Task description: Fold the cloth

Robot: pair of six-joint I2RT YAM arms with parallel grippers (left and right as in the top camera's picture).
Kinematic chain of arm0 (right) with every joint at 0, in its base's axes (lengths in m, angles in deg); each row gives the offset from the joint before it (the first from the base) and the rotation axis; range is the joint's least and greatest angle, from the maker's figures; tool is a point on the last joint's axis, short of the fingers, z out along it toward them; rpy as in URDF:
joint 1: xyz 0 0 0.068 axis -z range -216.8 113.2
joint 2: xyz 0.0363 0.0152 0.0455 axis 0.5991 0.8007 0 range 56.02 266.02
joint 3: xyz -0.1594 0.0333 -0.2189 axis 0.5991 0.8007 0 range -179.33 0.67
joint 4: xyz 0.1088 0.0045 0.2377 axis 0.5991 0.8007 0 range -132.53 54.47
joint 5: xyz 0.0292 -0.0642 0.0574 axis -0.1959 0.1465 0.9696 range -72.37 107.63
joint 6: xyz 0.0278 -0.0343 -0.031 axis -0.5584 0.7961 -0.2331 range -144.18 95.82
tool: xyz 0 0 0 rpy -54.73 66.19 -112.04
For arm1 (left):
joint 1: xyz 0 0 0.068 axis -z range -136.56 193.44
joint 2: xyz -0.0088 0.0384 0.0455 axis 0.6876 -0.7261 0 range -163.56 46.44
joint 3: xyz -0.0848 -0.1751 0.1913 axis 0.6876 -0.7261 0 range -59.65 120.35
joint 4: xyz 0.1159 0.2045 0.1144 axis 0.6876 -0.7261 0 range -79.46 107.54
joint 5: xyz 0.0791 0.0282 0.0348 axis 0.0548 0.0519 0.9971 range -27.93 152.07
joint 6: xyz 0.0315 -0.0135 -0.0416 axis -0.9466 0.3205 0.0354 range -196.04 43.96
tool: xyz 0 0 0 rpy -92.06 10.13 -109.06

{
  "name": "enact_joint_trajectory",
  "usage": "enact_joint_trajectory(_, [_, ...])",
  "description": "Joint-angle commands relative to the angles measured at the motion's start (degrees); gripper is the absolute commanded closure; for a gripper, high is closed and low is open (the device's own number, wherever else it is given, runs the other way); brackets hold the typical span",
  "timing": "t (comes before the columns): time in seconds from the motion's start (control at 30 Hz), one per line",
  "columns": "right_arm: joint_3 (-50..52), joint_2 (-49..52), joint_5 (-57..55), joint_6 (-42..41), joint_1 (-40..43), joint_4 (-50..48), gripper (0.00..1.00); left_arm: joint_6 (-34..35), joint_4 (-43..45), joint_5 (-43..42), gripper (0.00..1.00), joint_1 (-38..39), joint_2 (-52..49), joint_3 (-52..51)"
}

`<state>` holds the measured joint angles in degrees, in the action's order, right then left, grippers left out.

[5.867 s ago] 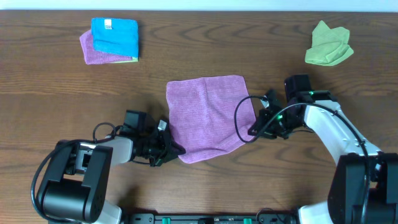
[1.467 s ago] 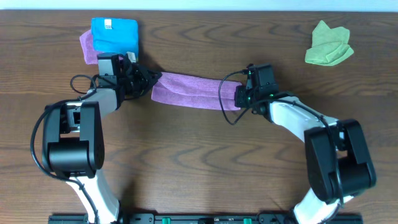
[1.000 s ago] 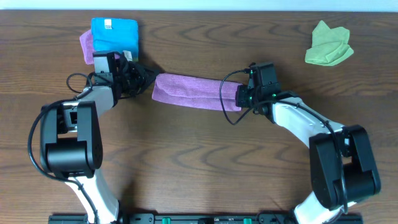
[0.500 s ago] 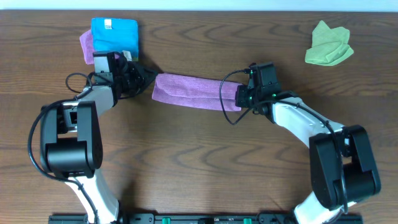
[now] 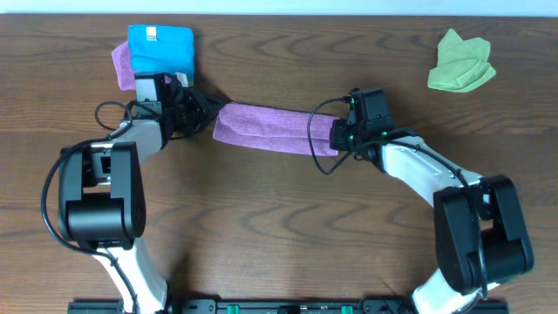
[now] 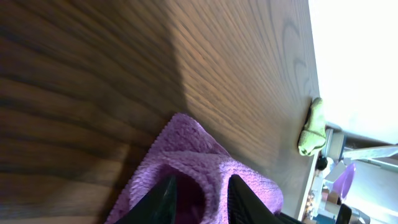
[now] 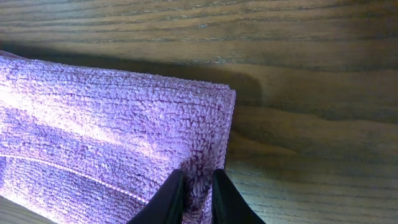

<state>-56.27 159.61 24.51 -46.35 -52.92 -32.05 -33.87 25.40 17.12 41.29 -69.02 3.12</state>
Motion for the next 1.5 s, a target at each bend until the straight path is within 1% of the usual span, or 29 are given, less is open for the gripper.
enact_joint_trajectory(0.0, [-0.37, -1.18, 0.26, -1.20, -0.46, 0.07, 0.85, -0.39, -0.13, 0.66, 0.71, 0.85, -0.70, 1.31])
enact_joint_trajectory(0.17, [-0.37, -1.18, 0.26, -1.22, -0.46, 0.24, 0.85, -0.33, -0.13, -0.50, 0.72, 1.11, -0.70, 1.31])
enact_joint_trajectory(0.33, [-0.37, -1.18, 0.24, -1.20, -0.46, 1.55, 0.87, -0.37, -0.13, -7.34, 0.81, -0.63, -0.68, 1.31])
enact_joint_trajectory(0.4, [-0.37, -1.18, 0.24, -1.20, -0.46, 2.10, 0.88, -0.37, -0.13, -9.49, 0.83, -1.75, -0.68, 1.31])
enact_joint_trajectory(0.6, [-0.37, -1.18, 0.24, -1.20, -0.46, 2.67, 0.89, -0.33, -0.22, -14.62, 0.85, -5.01, -0.68, 1.31])
enact_joint_trajectory(0.67, [-0.37, -1.18, 0.24, -1.20, -0.46, 2.67, 0.87, -0.35, -0.26, -16.20, 0.85, -5.95, -0.68, 1.31])
enact_joint_trajectory(0.7, [-0.37, -1.18, 0.24, -1.20, -0.46, 2.64, 0.79, -0.35, -0.42, -16.20, 0.85, -6.25, -0.68, 1.31])
enact_joint_trajectory(0.73, [-0.37, -1.18, 0.24, -1.20, -0.46, 2.62, 0.64, -0.37, -0.42, -16.15, 0.84, -6.49, -0.68, 1.31])
enact_joint_trajectory(0.77, [-0.37, -1.18, 0.26, -1.22, -0.46, 2.62, 0.37, -0.37, -0.37, -16.00, 0.84, -6.62, -0.68, 1.31])
enact_joint_trajectory(0.8, [-0.37, -1.18, 0.26, -1.51, -0.46, 2.62, 0.12, -0.42, -0.37, -15.69, 0.83, -6.69, -0.68, 1.31])
enact_joint_trajectory(0.83, [-0.37, -1.18, 0.66, -1.64, -0.46, 2.62, 0.01, -0.44, -0.37, -15.10, 0.81, -6.69, -0.68, 1.31])
enact_joint_trajectory(0.93, [-0.37, -1.49, 1.33, -2.32, -0.46, 2.62, 0.01, -0.85, -0.48, -13.05, 0.74, -6.51, -0.68, 1.31])
enact_joint_trajectory(1.13, [-0.37, -3.30, 1.31, -3.13, -0.46, 2.60, 0.01, -1.09, -1.40, -9.90, 0.54, -5.29, -0.68, 1.31])
enact_joint_trajectory(1.3, [-0.37, -5.88, 1.27, -3.74, -0.46, 2.60, 0.01, -2.43, -3.67, -7.32, 0.47, -3.85, -0.70, 1.31])
enact_joint_trajectory(1.47, [-0.37, -8.09, 1.27, -3.74, -0.46, 2.60, 0.01, -2.58, -3.78, -5.40, 0.45, -2.71, -0.70, 1.31])
